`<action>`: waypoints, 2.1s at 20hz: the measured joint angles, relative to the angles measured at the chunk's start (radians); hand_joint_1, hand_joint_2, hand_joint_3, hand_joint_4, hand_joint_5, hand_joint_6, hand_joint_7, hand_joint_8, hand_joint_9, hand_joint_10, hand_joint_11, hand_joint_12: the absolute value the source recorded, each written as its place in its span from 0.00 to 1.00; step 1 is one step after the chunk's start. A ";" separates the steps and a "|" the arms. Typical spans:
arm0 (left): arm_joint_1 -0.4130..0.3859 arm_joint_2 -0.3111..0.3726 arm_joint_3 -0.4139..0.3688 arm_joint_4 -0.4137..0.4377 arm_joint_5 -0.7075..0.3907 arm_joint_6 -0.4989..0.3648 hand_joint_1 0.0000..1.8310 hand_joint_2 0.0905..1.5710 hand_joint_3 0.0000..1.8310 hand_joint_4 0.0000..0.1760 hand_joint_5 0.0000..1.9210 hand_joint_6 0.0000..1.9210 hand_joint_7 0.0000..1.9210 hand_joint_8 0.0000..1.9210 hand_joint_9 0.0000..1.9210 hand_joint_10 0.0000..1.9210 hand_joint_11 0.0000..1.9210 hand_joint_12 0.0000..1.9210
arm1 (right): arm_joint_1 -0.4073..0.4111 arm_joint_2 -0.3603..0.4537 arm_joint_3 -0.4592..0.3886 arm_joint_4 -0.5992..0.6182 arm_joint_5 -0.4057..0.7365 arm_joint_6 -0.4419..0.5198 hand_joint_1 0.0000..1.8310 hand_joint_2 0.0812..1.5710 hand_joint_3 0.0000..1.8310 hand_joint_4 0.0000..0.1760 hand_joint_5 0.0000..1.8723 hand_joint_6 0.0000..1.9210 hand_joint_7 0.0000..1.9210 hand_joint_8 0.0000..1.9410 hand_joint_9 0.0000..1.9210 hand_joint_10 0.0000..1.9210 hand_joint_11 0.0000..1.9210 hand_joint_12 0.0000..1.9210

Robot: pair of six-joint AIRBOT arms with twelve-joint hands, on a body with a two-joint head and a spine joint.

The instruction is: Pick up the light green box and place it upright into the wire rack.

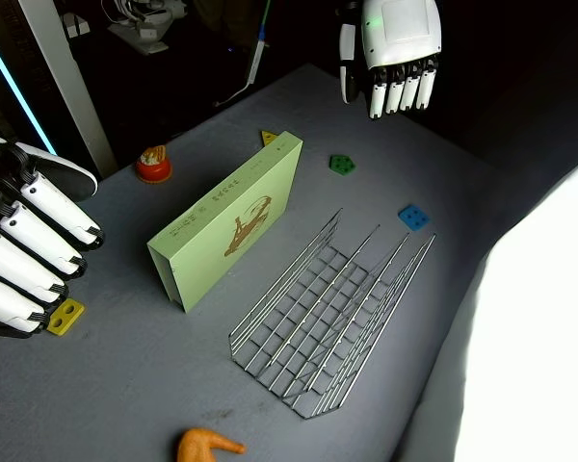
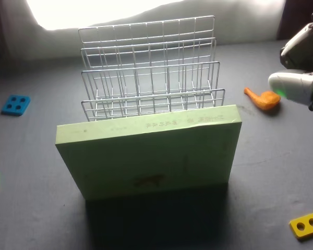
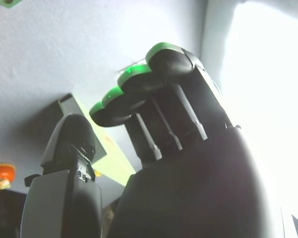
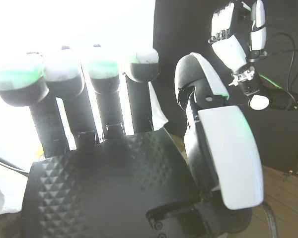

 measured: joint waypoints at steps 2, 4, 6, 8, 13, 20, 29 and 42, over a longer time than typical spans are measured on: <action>0.000 0.000 0.008 0.000 -0.002 0.001 0.09 0.87 0.01 0.00 0.03 0.00 0.06 0.00 0.08 0.02 0.00 0.36 | 0.000 0.000 -0.002 0.001 -0.002 -0.001 0.18 0.72 0.02 0.00 0.09 0.01 0.10 0.00 0.11 0.02 0.00 0.33; 0.000 -0.002 0.023 0.000 -0.003 0.001 0.12 0.87 0.00 0.00 0.05 0.00 0.06 0.00 0.09 0.01 0.00 0.37 | 0.000 0.000 -0.003 0.000 -0.010 -0.003 0.18 0.73 0.01 0.00 0.10 0.00 0.10 0.00 0.11 0.00 0.00 0.35; -0.005 -0.002 0.023 0.000 0.002 0.001 0.10 0.87 0.00 0.00 0.04 0.00 0.06 0.00 0.09 0.01 0.00 0.39 | 0.003 0.000 -0.005 0.000 -0.008 -0.005 0.17 0.73 0.00 0.00 0.10 0.00 0.10 0.00 0.11 0.00 0.00 0.34; -0.003 -0.001 0.006 0.000 -0.004 0.000 0.09 0.88 0.00 0.00 0.03 0.00 0.06 0.00 0.08 0.00 0.00 0.37 | 0.004 0.001 -0.007 0.003 -0.018 -0.005 0.19 0.73 0.00 0.00 0.10 0.00 0.10 0.00 0.10 0.00 0.00 0.31; -0.003 0.001 -0.014 0.000 -0.003 0.000 0.09 0.88 0.00 0.00 0.04 0.00 0.07 0.00 0.09 0.00 0.00 0.39 | 0.006 0.000 -0.030 0.001 -0.065 -0.007 0.20 0.72 0.00 0.00 0.10 0.00 0.11 0.00 0.11 0.00 0.00 0.36; -0.004 0.001 0.000 0.000 -0.001 0.001 0.10 0.87 0.00 0.00 0.05 0.00 0.07 0.00 0.10 0.00 0.00 0.41 | 0.035 -0.091 -0.048 0.074 -0.205 0.020 0.44 0.65 0.00 0.00 0.09 0.00 0.10 0.00 0.12 0.00 0.00 0.41; -0.004 0.001 -0.001 0.000 -0.001 0.000 0.10 0.87 0.00 0.00 0.04 0.00 0.07 0.00 0.10 0.00 0.00 0.41 | 0.114 -0.332 0.126 0.322 -0.273 -0.011 0.55 0.62 0.00 0.05 0.06 0.00 0.08 0.00 0.10 0.00 0.00 0.36; 0.003 -0.002 -0.001 0.000 0.000 0.000 0.10 0.87 0.00 0.00 0.04 0.00 0.07 0.00 0.10 0.00 0.00 0.40 | 0.163 -0.476 0.235 0.351 -0.405 -0.011 0.55 0.61 0.00 0.04 0.05 0.00 0.09 0.00 0.10 0.00 0.00 0.34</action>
